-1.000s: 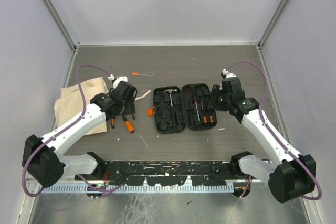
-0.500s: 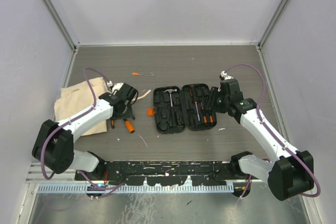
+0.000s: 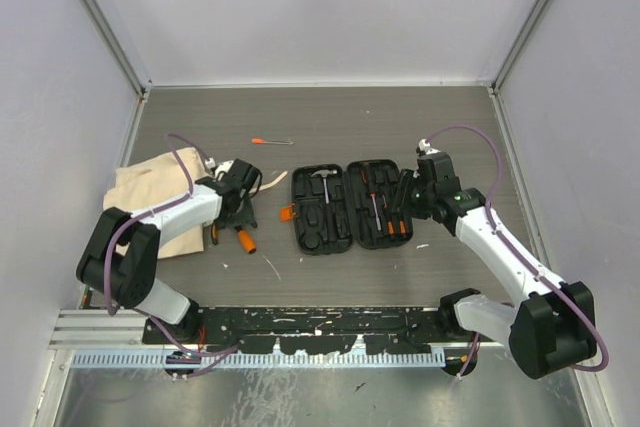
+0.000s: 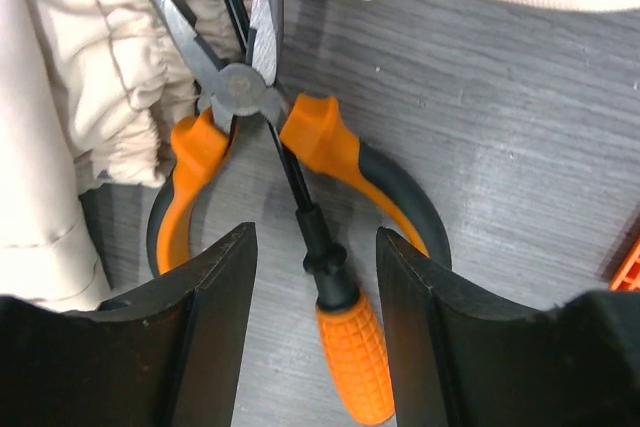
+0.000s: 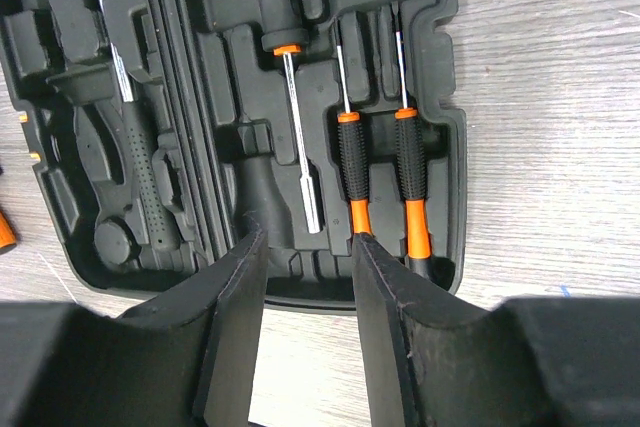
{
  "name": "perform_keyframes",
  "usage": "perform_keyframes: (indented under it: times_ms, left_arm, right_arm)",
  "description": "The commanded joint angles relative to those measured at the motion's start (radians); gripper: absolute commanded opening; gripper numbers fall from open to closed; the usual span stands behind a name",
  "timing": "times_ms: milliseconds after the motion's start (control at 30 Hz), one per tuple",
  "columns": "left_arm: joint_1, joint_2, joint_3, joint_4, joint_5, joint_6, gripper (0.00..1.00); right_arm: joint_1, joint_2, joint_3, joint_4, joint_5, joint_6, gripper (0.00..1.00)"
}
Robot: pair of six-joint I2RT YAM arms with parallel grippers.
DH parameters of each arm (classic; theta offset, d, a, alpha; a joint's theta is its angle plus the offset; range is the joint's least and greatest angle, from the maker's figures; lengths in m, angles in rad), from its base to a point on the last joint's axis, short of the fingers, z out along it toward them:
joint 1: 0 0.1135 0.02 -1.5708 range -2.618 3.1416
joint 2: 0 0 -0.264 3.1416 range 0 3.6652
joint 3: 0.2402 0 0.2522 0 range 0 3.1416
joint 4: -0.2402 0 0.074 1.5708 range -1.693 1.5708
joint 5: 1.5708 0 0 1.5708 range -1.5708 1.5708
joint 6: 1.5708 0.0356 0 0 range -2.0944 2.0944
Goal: Sort the tools into containers
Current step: Pick up the pliers at the center of the board.
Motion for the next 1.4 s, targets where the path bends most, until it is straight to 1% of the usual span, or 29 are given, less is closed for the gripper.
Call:
perform_keyframes:
  times_ms: [0,133,233,467,600,700,933,967,1067,1133,1200,1367]
  left_arm:
    - [0.022,0.04,0.003,0.087,0.026,0.008,0.52]
    - [0.026,0.054,0.004,0.094,0.03,0.01,0.5]
    - [0.025,0.023,0.01,0.058,0.029,0.011,0.49]
    - [0.027,-0.19,0.026,-0.052,-0.02,0.03,0.54]
    - [0.046,-0.263,0.034,-0.079,-0.024,0.069,0.55]
    - [0.075,-0.258,0.018,-0.087,-0.02,0.094,0.52]
    - [0.136,-0.233,-0.065,-0.009,0.024,0.123,0.52]
    - [0.149,-0.199,-0.069,-0.003,0.032,0.122,0.52]
    - [0.177,-0.168,-0.083,0.045,0.096,0.127,0.51]
    - [0.177,-0.143,-0.08,0.058,0.13,0.132,0.51]
    - [0.179,-0.111,-0.065,0.044,0.127,0.132,0.5]
    - [0.21,-0.024,-0.025,0.017,0.163,0.14,0.43]
  right_arm:
    - [0.0,0.003,0.004,0.041,-0.017,0.012,0.45]
    - [0.0,0.004,0.003,0.042,-0.019,0.015,0.45]
    - [0.0,-0.001,0.002,0.041,-0.018,0.013,0.45]
    - [0.001,0.01,0.002,0.046,-0.013,0.007,0.45]
    - [0.0,0.024,-0.002,0.057,-0.027,0.011,0.45]
    - [-0.001,0.031,-0.005,0.065,-0.042,0.019,0.45]
    - [0.0,0.044,-0.004,0.065,-0.05,0.015,0.45]
    - [0.0,0.045,-0.003,0.063,-0.05,0.015,0.45]
    - [0.0,0.048,-0.001,0.063,-0.058,0.016,0.45]
    - [0.001,0.05,0.001,0.062,-0.063,0.015,0.45]
    - [0.0,0.051,0.003,0.061,-0.063,0.014,0.45]
    - [0.0,0.048,-0.001,0.063,-0.068,0.023,0.45]
